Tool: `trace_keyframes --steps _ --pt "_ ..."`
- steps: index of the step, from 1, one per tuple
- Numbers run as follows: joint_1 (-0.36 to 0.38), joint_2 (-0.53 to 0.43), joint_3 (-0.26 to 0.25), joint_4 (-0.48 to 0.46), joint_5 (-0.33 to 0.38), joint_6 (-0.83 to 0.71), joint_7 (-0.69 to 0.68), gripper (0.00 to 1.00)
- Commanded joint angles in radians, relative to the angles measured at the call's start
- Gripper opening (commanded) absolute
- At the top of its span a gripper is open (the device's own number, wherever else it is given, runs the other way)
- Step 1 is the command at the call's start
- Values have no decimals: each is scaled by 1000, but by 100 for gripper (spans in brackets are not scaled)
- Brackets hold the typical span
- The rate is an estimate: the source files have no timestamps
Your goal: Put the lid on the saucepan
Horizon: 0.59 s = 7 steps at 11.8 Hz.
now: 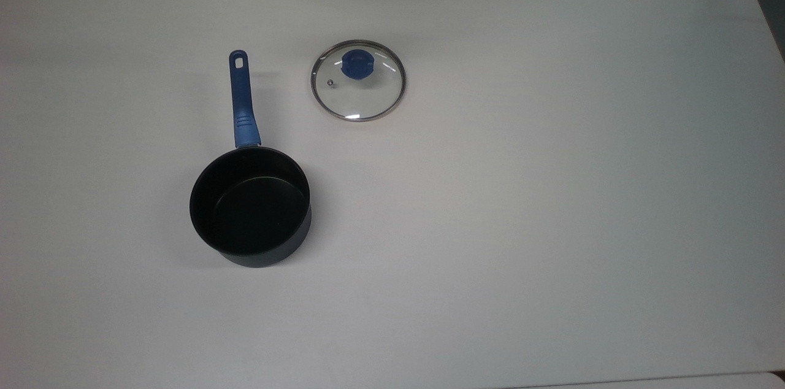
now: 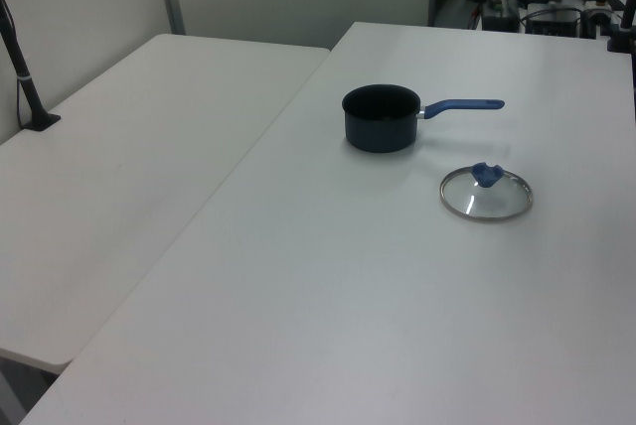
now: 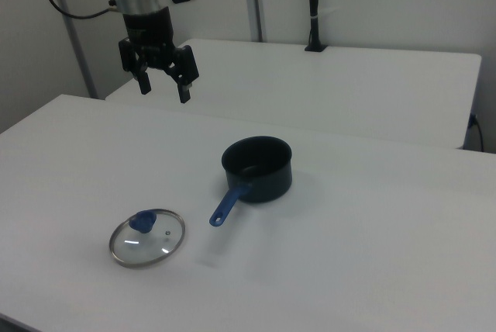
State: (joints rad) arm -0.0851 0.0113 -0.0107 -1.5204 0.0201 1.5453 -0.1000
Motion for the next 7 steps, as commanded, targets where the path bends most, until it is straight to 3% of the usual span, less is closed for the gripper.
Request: trace_keyframes --steps 1,7 --pt "15 -28 -9 -18 0 9 -14 100" --pt "15 -33 -9 -18 1 2 -14 100"
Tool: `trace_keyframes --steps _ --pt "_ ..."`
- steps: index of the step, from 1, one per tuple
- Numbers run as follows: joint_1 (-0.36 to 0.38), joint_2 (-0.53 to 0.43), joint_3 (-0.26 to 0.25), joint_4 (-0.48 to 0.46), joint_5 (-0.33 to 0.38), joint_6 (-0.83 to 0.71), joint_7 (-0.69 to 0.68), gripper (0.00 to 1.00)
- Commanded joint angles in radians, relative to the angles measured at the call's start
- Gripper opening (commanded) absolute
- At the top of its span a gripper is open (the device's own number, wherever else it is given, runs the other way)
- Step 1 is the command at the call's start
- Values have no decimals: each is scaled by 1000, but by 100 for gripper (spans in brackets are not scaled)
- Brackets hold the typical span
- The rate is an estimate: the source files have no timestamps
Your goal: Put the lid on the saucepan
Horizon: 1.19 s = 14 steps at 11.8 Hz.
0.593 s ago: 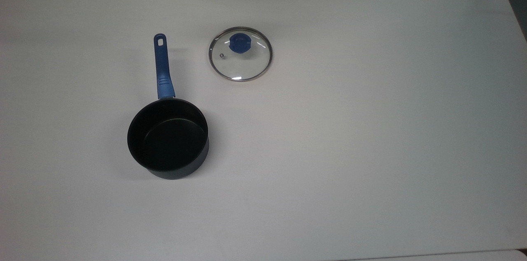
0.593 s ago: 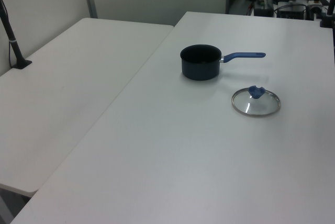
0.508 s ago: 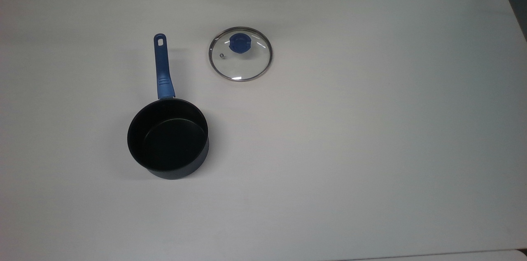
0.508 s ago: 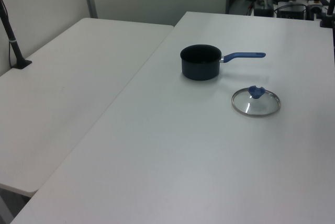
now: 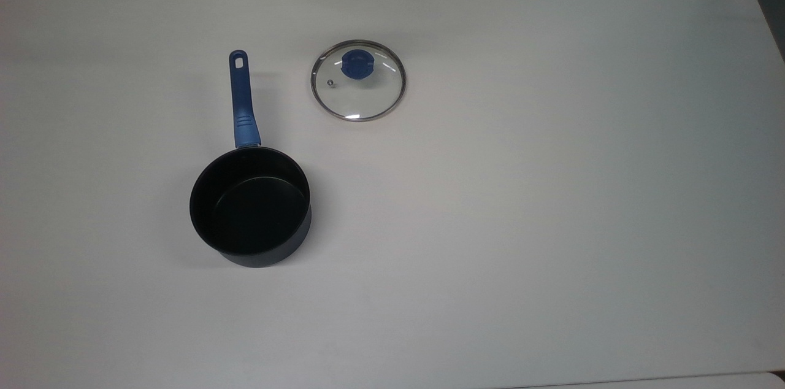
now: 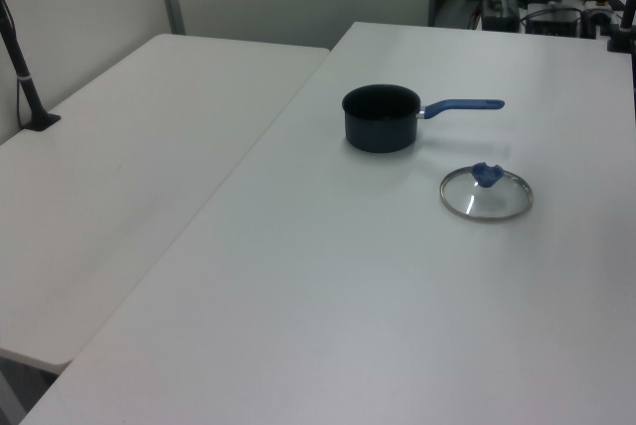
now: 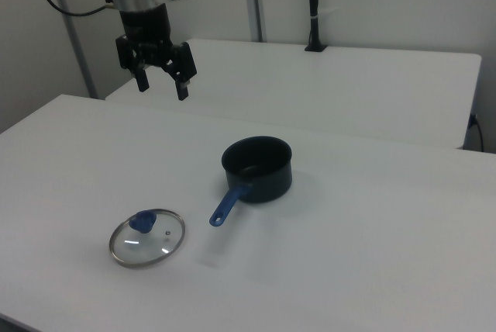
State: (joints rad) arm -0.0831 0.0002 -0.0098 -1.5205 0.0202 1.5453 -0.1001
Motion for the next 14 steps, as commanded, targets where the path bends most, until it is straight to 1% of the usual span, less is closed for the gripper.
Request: trace_keyframes --steps 1,7,10,11,12,13,14 --pt "14 -22 -10 -18 1 2 -13 100" --pt "10 -22 -9 -32 -8 3 -35 100" --pt "0 -29 -4 -43 -11 -22 -156 100" --pt "2 -31 5 -47 -26 -66 -194 100" --pt "0 -48 11 -62 -37 -117 -200 100" --pt "-6 -81 14 -131 -72 -131 -208 100" --pt "-9 -95 23 -176 -121 -116 -257 100"
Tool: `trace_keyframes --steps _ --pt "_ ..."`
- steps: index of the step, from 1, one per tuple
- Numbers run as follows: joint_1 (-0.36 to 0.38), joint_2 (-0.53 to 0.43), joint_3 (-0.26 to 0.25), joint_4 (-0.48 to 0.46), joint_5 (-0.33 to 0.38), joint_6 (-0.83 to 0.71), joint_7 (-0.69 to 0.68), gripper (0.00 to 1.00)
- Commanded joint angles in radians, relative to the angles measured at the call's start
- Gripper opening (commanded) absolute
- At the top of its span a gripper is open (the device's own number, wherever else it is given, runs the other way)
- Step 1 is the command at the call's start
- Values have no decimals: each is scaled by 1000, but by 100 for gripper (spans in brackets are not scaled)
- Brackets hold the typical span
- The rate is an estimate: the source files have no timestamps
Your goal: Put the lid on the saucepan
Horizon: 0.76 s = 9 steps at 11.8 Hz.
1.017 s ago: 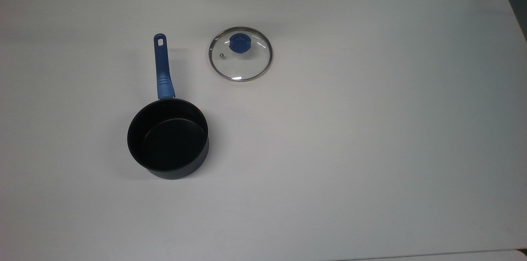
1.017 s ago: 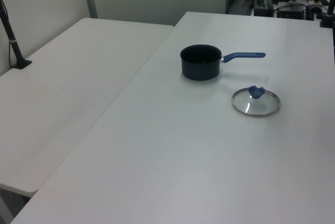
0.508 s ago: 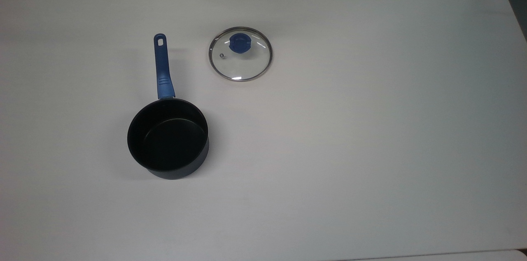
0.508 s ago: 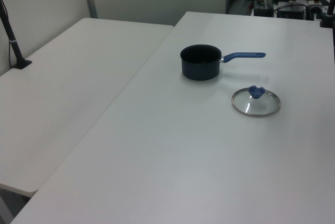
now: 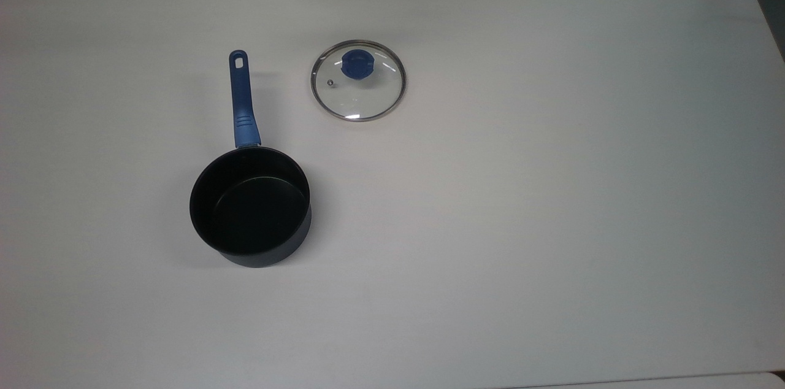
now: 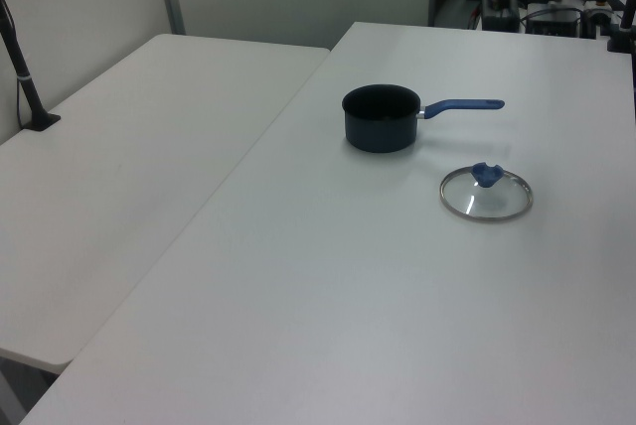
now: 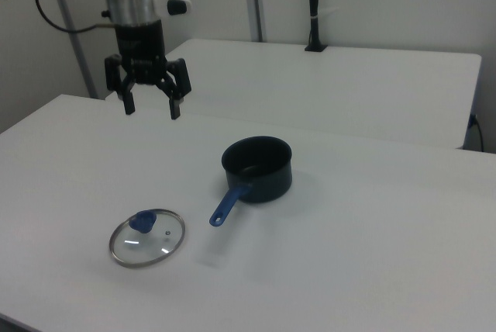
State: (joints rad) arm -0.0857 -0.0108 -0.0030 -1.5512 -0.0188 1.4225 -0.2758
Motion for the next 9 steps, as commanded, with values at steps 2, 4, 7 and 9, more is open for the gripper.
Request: trace_keyframes --steps 2,4,7,9 --pt "-18 -131 51 -276 -101 85 -123 100" --pt "-22 -205 61 -477 -95 235 -45 100" --pt "-14 -178 125 -587 -67 398 88 100" --pt "0 -134 162 -664 -63 562 217 100"
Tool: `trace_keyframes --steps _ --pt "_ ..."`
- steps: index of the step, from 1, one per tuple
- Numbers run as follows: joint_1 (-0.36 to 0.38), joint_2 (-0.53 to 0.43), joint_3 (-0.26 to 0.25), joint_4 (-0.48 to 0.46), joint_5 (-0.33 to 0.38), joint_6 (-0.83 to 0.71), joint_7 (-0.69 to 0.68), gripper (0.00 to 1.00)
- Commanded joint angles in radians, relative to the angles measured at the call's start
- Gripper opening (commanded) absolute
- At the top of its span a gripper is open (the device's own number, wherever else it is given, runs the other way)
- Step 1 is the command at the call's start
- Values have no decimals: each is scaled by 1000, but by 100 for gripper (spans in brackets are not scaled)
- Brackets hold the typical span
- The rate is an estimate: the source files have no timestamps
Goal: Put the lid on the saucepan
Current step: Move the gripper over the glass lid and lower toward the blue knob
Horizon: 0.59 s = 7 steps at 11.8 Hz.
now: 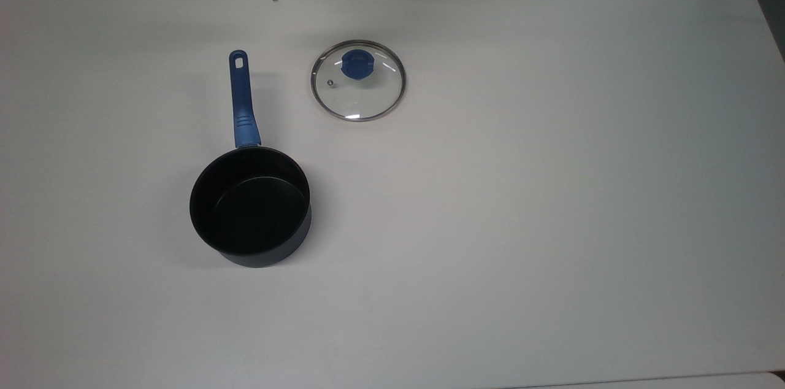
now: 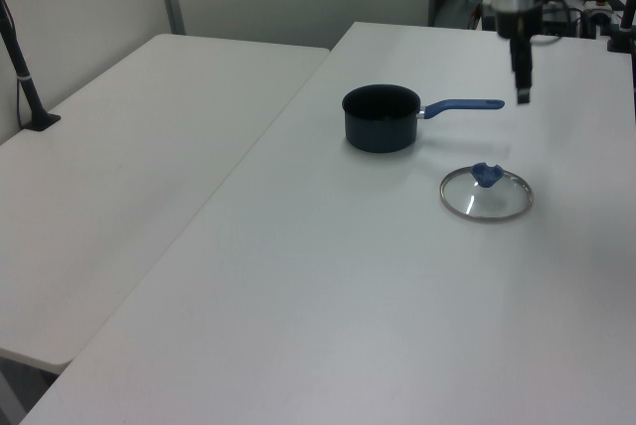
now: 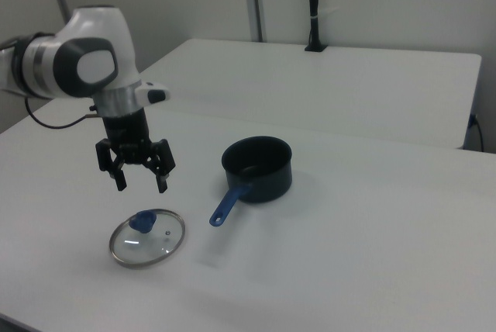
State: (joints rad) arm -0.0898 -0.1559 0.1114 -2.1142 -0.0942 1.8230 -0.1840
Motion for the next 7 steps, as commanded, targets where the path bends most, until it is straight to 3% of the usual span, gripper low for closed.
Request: trace_keyframes --steps 1,7 --pt "21 59 65 -110 13 212 156 100" --pt "39 182 108 -104 13 337 277 100"
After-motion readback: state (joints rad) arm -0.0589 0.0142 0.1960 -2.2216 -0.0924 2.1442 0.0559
